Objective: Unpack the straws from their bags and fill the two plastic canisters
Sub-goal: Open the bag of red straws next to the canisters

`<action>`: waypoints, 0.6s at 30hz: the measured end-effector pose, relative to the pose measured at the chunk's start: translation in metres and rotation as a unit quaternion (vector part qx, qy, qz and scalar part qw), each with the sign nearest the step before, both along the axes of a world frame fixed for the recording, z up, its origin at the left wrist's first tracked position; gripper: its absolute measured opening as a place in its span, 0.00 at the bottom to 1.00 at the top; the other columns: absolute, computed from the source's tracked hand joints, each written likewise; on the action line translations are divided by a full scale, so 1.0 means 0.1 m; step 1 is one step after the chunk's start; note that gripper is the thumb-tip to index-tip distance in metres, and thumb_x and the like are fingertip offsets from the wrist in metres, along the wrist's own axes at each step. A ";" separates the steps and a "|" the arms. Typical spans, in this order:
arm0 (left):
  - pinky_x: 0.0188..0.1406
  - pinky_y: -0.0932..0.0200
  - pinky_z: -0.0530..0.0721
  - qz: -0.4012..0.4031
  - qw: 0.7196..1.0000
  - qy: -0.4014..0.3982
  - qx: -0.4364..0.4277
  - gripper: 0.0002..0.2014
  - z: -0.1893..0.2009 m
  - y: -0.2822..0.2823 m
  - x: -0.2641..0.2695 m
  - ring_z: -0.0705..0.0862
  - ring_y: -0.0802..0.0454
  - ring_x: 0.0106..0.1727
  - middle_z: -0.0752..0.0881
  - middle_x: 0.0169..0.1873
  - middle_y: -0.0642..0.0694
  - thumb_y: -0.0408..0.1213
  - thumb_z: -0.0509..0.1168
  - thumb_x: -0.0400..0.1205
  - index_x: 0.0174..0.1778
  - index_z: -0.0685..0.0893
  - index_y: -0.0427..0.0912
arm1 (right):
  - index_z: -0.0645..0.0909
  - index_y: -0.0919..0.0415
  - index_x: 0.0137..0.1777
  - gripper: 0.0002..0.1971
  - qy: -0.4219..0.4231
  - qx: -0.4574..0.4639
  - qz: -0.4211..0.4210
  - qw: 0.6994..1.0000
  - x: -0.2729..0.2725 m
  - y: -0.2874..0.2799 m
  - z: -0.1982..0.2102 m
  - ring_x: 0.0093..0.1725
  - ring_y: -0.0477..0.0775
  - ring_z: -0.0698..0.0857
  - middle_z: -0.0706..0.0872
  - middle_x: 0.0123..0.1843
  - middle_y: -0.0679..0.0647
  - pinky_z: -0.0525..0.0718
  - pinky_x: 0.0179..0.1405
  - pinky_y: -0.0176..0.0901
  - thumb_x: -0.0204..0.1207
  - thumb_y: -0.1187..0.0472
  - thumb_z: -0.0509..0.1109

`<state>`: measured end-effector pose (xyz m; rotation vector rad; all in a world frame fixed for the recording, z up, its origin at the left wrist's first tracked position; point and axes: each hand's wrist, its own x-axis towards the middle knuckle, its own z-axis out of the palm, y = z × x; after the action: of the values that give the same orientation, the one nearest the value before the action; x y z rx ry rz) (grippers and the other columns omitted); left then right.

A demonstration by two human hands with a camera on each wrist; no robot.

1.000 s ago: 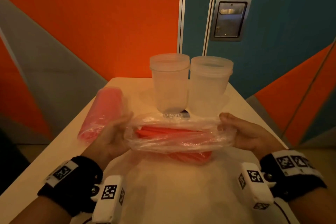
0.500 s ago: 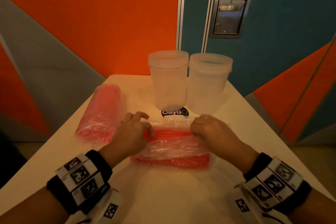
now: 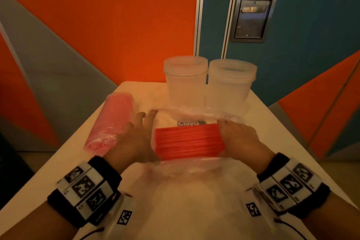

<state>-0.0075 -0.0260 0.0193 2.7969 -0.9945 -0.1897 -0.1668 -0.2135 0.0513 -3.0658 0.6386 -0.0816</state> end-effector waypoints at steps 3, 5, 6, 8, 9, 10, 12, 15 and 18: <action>0.71 0.37 0.70 -0.009 0.998 0.033 0.043 0.62 -0.25 0.01 -0.18 0.62 0.36 0.75 0.51 0.76 0.46 0.63 0.74 0.62 0.77 0.33 0.56 | 0.60 0.53 0.78 0.29 0.067 0.011 0.049 0.997 0.04 -0.03 -0.37 0.71 0.52 0.75 0.72 0.75 0.51 0.73 0.67 0.43 0.79 0.47 0.61; 0.67 0.38 0.74 -0.013 0.999 0.039 0.013 0.62 -0.39 0.01 -0.18 0.67 0.37 0.73 0.54 0.75 0.47 0.65 0.73 0.61 0.78 0.35 0.56 | 0.56 0.56 0.80 0.31 0.081 0.011 0.051 0.995 0.10 -0.09 -0.52 0.74 0.52 0.72 0.69 0.77 0.53 0.71 0.70 0.42 0.80 0.49 0.60; 0.66 0.37 0.75 -0.013 0.999 0.033 -0.006 0.62 -0.42 0.02 -0.14 0.68 0.38 0.72 0.55 0.74 0.47 0.67 0.73 0.60 0.78 0.36 0.56 | 0.56 0.58 0.79 0.30 0.073 0.005 0.047 0.996 0.13 -0.11 -0.53 0.73 0.53 0.73 0.70 0.76 0.55 0.72 0.70 0.44 0.81 0.50 0.59; 0.65 0.37 0.76 -0.020 0.999 0.020 -0.026 0.63 -0.40 0.02 -0.09 0.68 0.39 0.72 0.54 0.75 0.47 0.67 0.74 0.58 0.78 0.37 0.55 | 0.59 0.61 0.77 0.27 0.054 -0.010 0.046 0.997 0.19 -0.12 -0.49 0.71 0.56 0.75 0.72 0.74 0.57 0.74 0.67 0.47 0.80 0.55 0.61; 0.66 0.36 0.75 -0.027 0.999 0.014 -0.031 0.64 -0.39 0.02 -0.08 0.67 0.40 0.73 0.53 0.76 0.47 0.67 0.74 0.58 0.78 0.38 0.55 | 0.62 0.62 0.75 0.26 0.044 -0.017 0.057 0.997 0.22 -0.11 -0.46 0.70 0.58 0.75 0.72 0.73 0.58 0.74 0.67 0.47 0.79 0.58 0.62; 0.67 0.36 0.74 -0.033 0.999 0.009 -0.035 0.63 -0.37 0.03 -0.07 0.65 0.40 0.75 0.51 0.77 0.47 0.67 0.75 0.58 0.79 0.39 0.55 | 0.65 0.63 0.72 0.24 0.035 -0.023 0.075 0.996 0.24 -0.07 -0.42 0.69 0.58 0.75 0.72 0.72 0.59 0.75 0.65 0.48 0.77 0.60 0.64; 0.70 0.38 0.72 -0.045 0.998 0.011 -0.038 0.59 -0.32 0.04 -0.09 0.62 0.39 0.77 0.48 0.78 0.45 0.62 0.76 0.61 0.80 0.45 0.56 | 0.73 0.63 0.64 0.19 0.013 -0.027 0.135 0.990 0.28 0.07 -0.35 0.64 0.59 0.79 0.75 0.67 0.57 0.78 0.61 0.49 0.74 0.63 0.68; 0.71 0.41 0.73 -0.062 0.997 0.014 -0.052 0.52 -0.25 0.08 -0.09 0.61 0.40 0.77 0.47 0.78 0.45 0.56 0.78 0.62 0.78 0.57 0.57 | 0.77 0.63 0.60 0.15 -0.020 -0.031 0.223 0.974 0.36 0.33 -0.37 0.59 0.58 0.80 0.78 0.62 0.56 0.77 0.55 0.48 0.74 0.63 0.68; 0.71 0.42 0.73 -0.066 0.995 0.013 -0.070 0.46 -0.20 0.14 -0.09 0.63 0.42 0.76 0.51 0.78 0.46 0.54 0.78 0.63 0.76 0.64 0.57 | 0.73 0.65 0.64 0.19 -0.011 -0.043 0.233 0.971 0.50 0.49 -0.49 0.61 0.61 0.75 0.75 0.64 0.60 0.74 0.58 0.52 0.74 0.62 0.67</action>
<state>-0.0167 -0.0116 -0.0008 2.5981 -1.1408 -0.1647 -0.1169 -0.1642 0.0027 -3.1958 -0.1011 -0.1409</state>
